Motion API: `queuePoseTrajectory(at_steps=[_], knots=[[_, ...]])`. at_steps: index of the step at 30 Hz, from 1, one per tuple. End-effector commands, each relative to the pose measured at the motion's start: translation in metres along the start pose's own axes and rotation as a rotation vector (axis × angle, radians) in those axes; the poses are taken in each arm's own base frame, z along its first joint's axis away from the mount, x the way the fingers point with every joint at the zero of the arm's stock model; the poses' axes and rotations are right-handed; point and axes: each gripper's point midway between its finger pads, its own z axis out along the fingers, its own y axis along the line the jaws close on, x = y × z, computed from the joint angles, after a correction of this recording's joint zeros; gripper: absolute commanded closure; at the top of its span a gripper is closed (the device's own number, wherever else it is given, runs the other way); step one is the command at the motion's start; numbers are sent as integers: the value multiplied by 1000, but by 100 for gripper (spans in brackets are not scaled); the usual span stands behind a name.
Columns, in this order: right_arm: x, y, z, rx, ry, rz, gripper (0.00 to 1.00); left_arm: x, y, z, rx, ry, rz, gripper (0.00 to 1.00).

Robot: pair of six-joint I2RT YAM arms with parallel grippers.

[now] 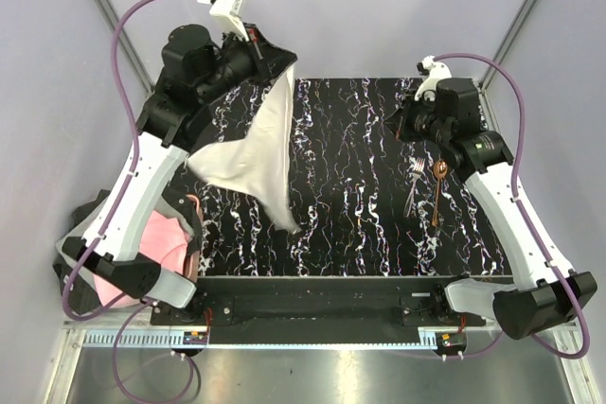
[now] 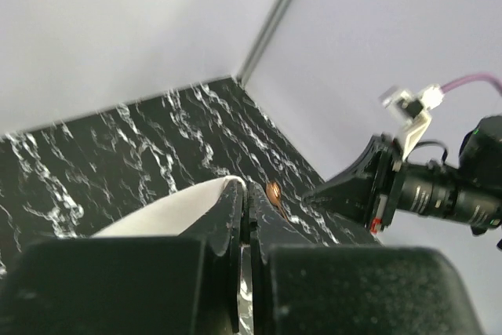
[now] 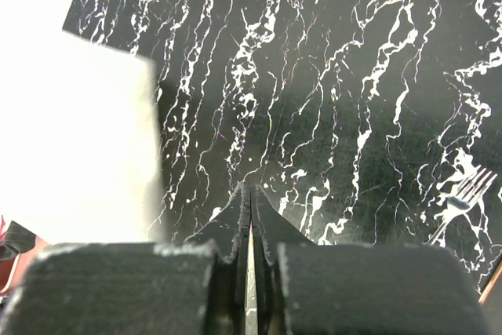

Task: Fold the napkin, place the utensils inside, and roll it up
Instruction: Flatten the napkin out

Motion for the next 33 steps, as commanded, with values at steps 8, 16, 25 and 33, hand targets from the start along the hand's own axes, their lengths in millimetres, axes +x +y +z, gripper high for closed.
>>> queuePoseTrajectory(at_steps=[8,16,25,33], knots=[[77,-7,35,-69,167,109,75,54,80,-58,-269,-50,19,100],[158,-35,69,32,351,151,58,206,184,-128,-601,156,-119,100],[211,-44,92,97,498,81,47,235,203,-143,-663,223,-118,100],[246,-59,104,177,575,97,47,235,205,-141,-656,236,-124,100]])
